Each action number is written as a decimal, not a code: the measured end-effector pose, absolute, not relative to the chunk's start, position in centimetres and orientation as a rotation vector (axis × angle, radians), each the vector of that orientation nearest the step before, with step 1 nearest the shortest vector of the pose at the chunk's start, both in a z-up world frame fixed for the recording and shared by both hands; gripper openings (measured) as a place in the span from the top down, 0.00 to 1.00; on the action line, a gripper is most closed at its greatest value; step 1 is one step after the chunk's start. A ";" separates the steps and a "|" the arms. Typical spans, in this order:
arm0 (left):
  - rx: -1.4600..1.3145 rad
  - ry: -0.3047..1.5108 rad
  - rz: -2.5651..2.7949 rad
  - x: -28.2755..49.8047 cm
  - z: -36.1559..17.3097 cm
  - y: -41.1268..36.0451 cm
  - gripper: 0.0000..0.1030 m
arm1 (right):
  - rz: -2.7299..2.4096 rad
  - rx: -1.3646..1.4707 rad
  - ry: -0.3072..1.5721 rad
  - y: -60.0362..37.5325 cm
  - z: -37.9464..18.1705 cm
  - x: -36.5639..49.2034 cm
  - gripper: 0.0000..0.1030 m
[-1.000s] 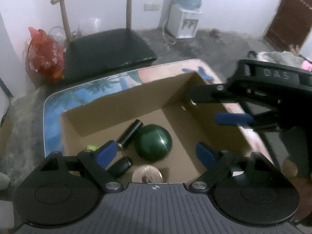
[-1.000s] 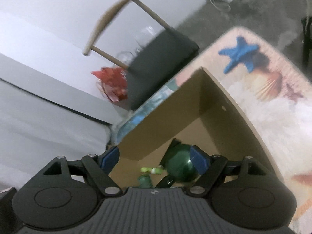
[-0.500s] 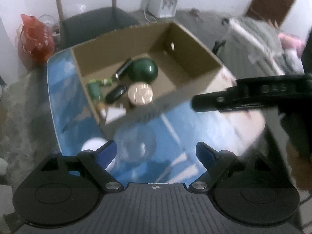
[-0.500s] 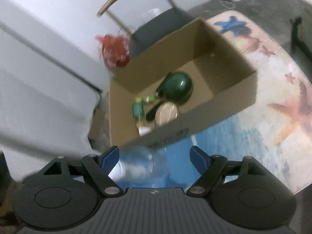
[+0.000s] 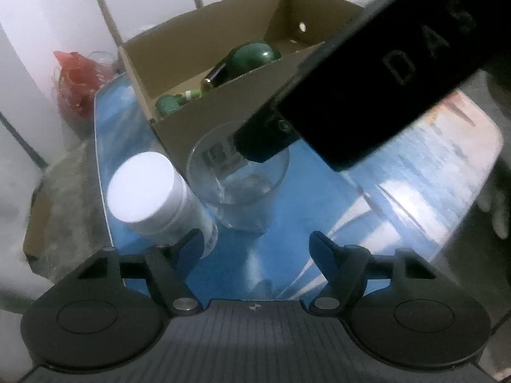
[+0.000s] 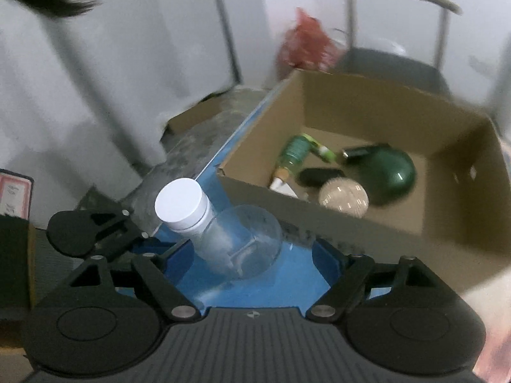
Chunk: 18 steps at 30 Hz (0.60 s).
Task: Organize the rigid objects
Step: 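Move the right gripper to the clear glass cup and close on it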
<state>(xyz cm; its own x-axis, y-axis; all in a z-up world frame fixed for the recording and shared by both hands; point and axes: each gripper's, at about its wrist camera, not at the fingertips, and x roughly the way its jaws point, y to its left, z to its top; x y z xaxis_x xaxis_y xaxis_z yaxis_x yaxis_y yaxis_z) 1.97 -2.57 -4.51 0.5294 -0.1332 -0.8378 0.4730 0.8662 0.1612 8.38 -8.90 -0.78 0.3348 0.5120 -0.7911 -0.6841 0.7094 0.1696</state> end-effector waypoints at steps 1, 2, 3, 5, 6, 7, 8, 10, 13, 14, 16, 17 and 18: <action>0.392 0.942 -0.363 2.1 -4.8 -2.6 0.32 | 0.813 -0.223 0.946 -8.7 -1.0 8.6 0.20; 0.387 0.938 -0.351 2.2 -5.1 -2.8 0.33 | 0.836 -0.231 0.946 -8.6 -1.1 8.7 0.21; 0.378 0.939 -0.340 2.5 -5.2 -2.9 0.35 | 0.868 -0.242 0.946 -8.5 -1.2 8.6 0.24; 0.355 0.939 -0.317 3.0 -5.6 -3.3 0.36 | 0.920 -0.282 0.945 -8.2 -1.9 8.6 0.27; 0.352 0.935 -0.304 3.2 -5.8 -3.4 0.36 | 0.941 -0.305 0.947 -8.0 -2.1 8.4 0.28; 0.351 0.927 -0.292 3.4 -5.9 -3.6 0.36 | 0.957 -0.331 0.946 -7.9 -2.4 8.2 0.29; 0.350 0.911 -0.287 3.4 -5.9 -3.7 0.36 | 0.962 -0.345 0.945 -7.8 -2.6 8.3 0.30; 0.356 0.907 -0.271 3.7 -6.1 -4.0 0.36 | 0.978 -0.342 0.948 -7.9 -2.8 8.6 0.30; 0.363 0.905 -0.255 4.1 -6.5 -4.2 0.36 | 1.009 -0.343 0.939 -7.8 -3.0 9.1 0.30; 0.365 0.899 -0.254 4.2 -6.5 -4.1 0.36 | 1.019 -0.343 0.937 -7.9 -3.0 9.2 0.30; 0.371 0.887 -0.255 4.4 -6.6 -4.2 0.35 | 1.035 -0.351 0.929 -7.9 -3.1 9.3 0.30; 0.375 0.883 -0.255 4.6 -6.6 -4.3 0.34 | 1.038 -0.356 0.925 -8.0 -3.2 9.3 0.30; 0.378 0.879 -0.252 4.7 -6.6 -4.4 0.34 | 1.037 -0.357 0.928 -8.1 -3.1 9.3 0.30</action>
<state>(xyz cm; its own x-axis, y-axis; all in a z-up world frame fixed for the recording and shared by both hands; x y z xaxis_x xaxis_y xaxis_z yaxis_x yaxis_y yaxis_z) 4.74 -4.42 -6.58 0.6153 -0.0598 -0.7861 0.3656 0.9051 0.2173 9.32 -8.15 -3.14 0.1873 0.5765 -0.7953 -0.8546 0.4949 0.1574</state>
